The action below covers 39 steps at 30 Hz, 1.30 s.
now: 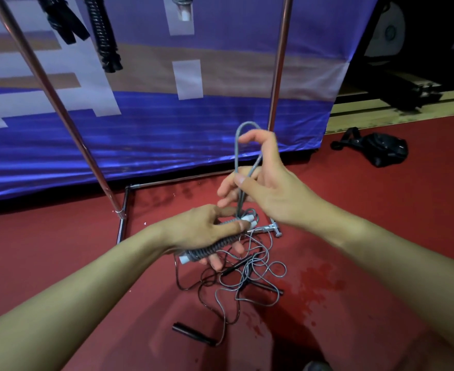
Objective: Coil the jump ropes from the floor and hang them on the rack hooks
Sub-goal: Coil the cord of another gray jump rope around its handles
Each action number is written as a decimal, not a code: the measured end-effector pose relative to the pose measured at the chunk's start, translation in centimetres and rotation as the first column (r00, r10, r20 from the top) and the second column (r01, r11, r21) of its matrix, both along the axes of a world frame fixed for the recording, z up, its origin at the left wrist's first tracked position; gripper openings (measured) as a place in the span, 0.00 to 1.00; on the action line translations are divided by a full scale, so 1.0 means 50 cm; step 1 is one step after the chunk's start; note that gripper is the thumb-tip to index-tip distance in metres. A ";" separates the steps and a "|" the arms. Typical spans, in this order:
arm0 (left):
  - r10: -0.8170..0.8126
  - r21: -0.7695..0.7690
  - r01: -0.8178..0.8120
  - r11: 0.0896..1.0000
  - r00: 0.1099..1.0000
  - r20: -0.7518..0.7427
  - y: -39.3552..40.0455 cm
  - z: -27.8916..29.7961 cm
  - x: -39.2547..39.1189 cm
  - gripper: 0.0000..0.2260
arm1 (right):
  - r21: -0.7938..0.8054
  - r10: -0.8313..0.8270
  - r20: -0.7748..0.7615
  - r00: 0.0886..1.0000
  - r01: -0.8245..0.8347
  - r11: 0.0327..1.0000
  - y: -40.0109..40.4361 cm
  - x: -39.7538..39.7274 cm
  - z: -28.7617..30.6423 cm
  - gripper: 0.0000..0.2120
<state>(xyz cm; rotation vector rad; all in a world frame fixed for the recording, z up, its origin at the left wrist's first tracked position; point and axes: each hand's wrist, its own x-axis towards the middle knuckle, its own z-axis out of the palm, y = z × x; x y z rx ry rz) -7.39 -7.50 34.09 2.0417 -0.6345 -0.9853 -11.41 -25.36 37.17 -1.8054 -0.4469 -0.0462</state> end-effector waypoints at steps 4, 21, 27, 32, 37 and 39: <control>0.073 -0.105 -0.075 0.992 0.997 -0.018 -0.006 -0.002 0.004 0.10 | -0.075 -0.038 0.025 0.999 0.039 0.996 -0.012 0.002 0.012 0.36; 0.245 -0.372 -0.432 0.822 0.857 -0.454 0.000 0.017 0.014 0.27 | 0.609 0.013 -0.222 0.975 0.128 0.783 0.012 -0.019 0.021 0.10; 0.384 -0.437 -0.412 0.799 0.910 -0.156 0.001 0.046 0.015 0.25 | 0.343 -0.346 -0.482 0.805 0.537 0.771 -0.016 0.003 -0.037 0.10; 0.283 -0.420 -0.259 0.870 0.959 -0.004 -0.003 0.038 0.000 0.30 | 0.225 -0.159 -0.669 0.726 0.402 0.887 -0.057 0.022 -0.060 0.04; 0.185 -0.285 -0.138 0.948 0.972 0.145 -0.006 0.021 -0.010 0.29 | 0.347 -0.013 -0.763 0.646 0.427 0.835 -0.072 0.031 -0.048 0.07; 0.168 -0.228 -0.125 0.966 0.969 0.182 -0.006 0.015 -0.010 0.31 | 0.400 0.049 -0.777 0.627 0.432 0.809 -0.080 0.033 -0.038 0.13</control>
